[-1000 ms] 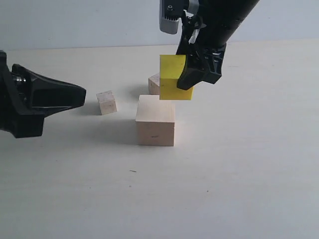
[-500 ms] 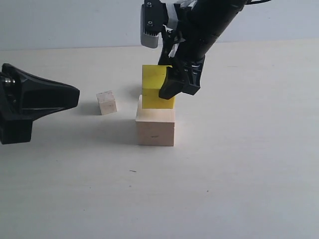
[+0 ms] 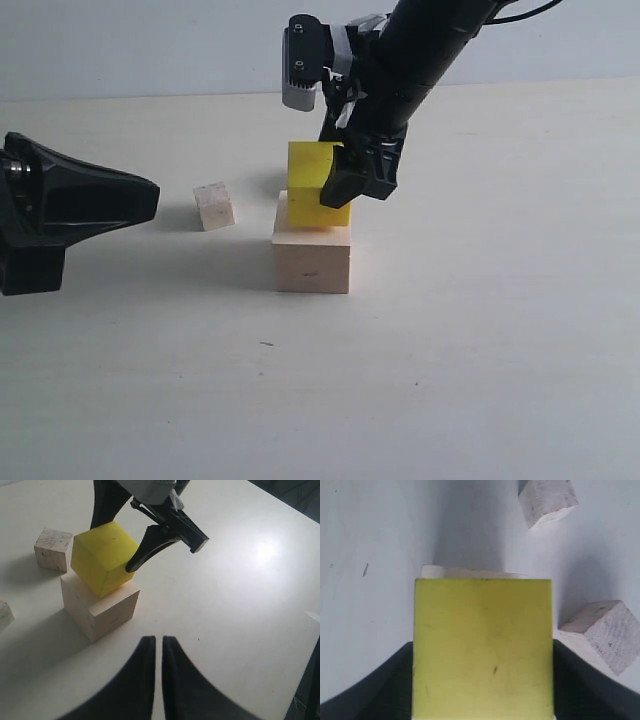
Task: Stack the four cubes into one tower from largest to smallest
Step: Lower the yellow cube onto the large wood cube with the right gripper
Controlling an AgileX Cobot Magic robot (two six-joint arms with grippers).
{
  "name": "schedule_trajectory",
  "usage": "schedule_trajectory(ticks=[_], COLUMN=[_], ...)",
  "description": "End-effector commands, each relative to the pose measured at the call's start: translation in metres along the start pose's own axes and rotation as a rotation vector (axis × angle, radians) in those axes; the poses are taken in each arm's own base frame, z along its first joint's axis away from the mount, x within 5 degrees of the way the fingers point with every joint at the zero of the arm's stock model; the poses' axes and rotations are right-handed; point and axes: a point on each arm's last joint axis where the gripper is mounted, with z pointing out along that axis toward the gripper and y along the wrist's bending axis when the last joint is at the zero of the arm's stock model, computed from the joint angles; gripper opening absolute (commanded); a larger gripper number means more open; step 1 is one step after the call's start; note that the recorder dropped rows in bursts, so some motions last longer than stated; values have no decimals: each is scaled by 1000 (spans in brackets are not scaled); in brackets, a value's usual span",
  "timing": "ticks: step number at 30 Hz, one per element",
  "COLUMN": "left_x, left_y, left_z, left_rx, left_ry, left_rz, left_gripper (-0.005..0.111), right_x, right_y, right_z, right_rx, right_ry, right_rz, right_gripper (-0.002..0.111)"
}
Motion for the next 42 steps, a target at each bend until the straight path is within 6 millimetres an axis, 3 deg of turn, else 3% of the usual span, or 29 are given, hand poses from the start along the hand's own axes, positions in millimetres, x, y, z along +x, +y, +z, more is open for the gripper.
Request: schedule_trajectory(ticks=[1,34,37,42], left_x=[0,0,0,0], left_y=[0,1,1,1], left_z=[-2,-2,-2,-2], left_rx=[-6,-12,-13,-13], left_ry=[-8,-6,-5,-5], left_rz=[-1,6,8,8], left_gripper=[8,8,8,8], right_x=[-3,0,0,0], right_y=[0,-2,-2,-2], right_z=[-2,12,12,12], right_rx=[1,-28,-28,-28], right_ry=[-23,-16,-16,-16], right_rz=[16,49,49,49], right_gripper=[0,1,7,28])
